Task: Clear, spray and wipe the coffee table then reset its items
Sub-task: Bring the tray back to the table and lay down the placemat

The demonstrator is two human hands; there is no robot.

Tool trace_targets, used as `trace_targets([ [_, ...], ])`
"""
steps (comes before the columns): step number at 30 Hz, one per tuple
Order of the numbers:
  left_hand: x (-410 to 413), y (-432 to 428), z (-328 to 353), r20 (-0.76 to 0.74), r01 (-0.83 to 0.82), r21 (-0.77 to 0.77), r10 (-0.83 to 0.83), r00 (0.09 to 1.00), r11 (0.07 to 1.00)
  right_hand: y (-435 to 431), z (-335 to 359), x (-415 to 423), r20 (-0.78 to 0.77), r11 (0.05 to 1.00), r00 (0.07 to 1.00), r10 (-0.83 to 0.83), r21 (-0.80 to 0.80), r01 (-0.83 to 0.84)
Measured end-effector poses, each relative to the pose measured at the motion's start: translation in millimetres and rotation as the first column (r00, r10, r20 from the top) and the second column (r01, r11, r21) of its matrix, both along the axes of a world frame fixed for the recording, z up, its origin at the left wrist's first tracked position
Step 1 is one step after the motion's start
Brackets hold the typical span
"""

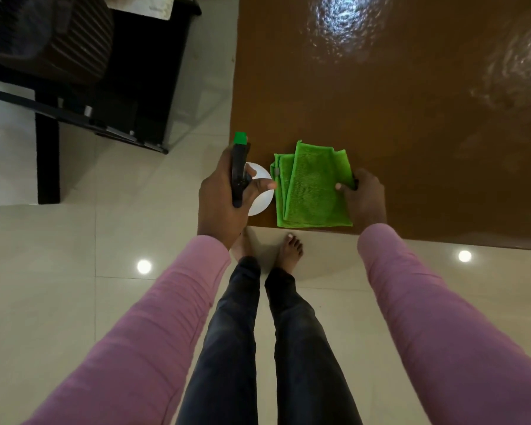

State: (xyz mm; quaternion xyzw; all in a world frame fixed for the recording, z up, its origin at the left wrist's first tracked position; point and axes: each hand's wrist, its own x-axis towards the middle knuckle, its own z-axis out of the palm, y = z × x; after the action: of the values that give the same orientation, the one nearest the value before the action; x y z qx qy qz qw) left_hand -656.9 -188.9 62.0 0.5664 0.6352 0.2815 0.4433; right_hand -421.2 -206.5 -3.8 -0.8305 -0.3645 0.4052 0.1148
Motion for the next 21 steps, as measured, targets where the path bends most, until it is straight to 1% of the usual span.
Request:
trace_targets([
  [5,0,-3,3,-0.042,0.061,-0.059,-0.064,0.997,0.996,-13,-1,-3,0.009,0.993,0.994,-0.113,-0.029,0.113],
  [8,-3,-8,2,-0.080,0.073,-0.133,-0.085,0.993,0.988,-20,1,-7,0.048,0.985,0.990,-0.136,-0.096,0.140],
  [11,-6,-12,-5,-0.136,0.066,-0.228,-0.099,0.986,0.971,-21,5,-12,0.182,0.978,0.981,-0.074,-0.179,0.107],
  [14,-11,-14,-7,-0.186,0.072,-0.266,-0.124,0.975,0.961,-26,13,-15,0.266,0.982,0.963,-0.050,-0.162,0.096],
  [17,-16,-20,1,-0.275,0.075,-0.311,-0.165,0.947,0.948,-38,30,-20,0.361,0.989,0.932,0.036,-0.146,0.018],
  [19,-20,-27,15,-0.330,0.052,-0.354,-0.176,0.927,0.934,-48,49,-28,0.382,0.992,0.919,0.094,-0.112,-0.055],
  [21,-20,-37,32,-0.353,0.040,-0.375,-0.182,0.918,0.926,-59,68,-39,0.365,0.988,0.918,0.154,-0.087,-0.131],
])
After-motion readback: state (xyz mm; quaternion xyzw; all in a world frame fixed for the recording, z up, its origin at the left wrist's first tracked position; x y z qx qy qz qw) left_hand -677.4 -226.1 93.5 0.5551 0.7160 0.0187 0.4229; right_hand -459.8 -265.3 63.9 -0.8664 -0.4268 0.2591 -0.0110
